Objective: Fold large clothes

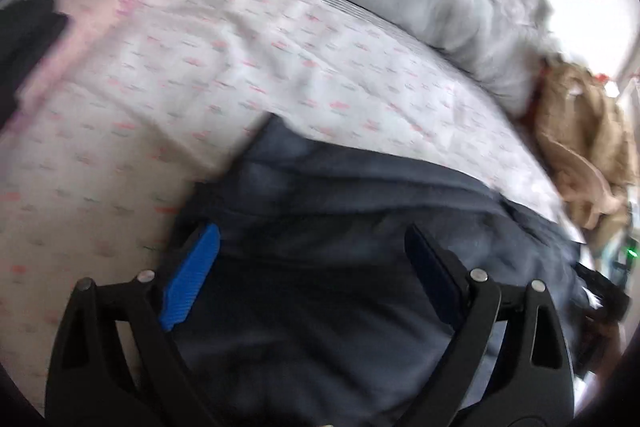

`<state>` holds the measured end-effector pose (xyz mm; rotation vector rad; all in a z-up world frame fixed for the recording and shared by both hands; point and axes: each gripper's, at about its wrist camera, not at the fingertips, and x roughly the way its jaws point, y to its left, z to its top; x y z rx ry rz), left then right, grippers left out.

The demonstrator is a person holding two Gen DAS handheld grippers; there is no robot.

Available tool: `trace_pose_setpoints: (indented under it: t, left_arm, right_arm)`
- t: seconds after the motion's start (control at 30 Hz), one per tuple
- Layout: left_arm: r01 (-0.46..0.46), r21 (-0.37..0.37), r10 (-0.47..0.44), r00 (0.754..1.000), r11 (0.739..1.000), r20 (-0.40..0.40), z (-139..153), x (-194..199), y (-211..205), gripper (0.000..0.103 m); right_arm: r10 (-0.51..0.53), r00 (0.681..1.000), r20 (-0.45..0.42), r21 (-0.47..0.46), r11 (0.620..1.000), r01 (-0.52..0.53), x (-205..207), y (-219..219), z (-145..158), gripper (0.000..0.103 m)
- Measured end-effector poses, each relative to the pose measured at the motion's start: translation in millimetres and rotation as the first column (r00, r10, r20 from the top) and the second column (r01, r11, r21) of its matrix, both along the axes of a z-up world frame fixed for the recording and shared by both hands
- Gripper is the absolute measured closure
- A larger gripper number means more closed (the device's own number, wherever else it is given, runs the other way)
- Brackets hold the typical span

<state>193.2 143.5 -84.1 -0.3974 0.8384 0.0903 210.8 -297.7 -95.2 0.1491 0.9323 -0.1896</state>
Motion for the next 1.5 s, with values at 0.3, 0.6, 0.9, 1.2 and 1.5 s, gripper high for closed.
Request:
trace_pose_setpoints:
  t: [0.3, 0.6, 0.9, 1.2, 1.5]
  left_arm:
    - [-0.081, -0.178, 0.048, 0.982, 0.981, -0.181, 28, -34, 62, 0.009]
    - [-0.084, -0.278, -0.015, 0.942, 0.957, -0.336, 8, -102, 74, 0.009]
    - [-0.009, -0.468, -0.215, 0.88, 0.884, -0.424, -44, -113, 53, 0.022]
    - [-0.026, -0.439, -0.107, 0.955, 0.898, -0.275, -12, -112, 55, 0.083]
    - [-0.13, -0.202, 0.079, 0.967, 0.971, -0.241, 3, -71, 97, 0.031]
  right_arm:
    - [-0.04, 0.998, 0.045, 0.073, 0.997, 0.037, -78, -2, 52, 0.014]
    - [0.047, 0.997, 0.064, 0.135, 0.989, -0.055, -135, 53, 63, 0.013]
    - [0.105, 0.994, 0.023, 0.074, 0.992, -0.107, -150, 75, 39, 0.013]
    - [0.14, 0.988, 0.063, 0.029, 0.989, -0.142, -149, 86, 42, 0.013]
    - [0.179, 0.983, 0.051, 0.031, 0.983, -0.181, -142, 97, 37, 0.013]
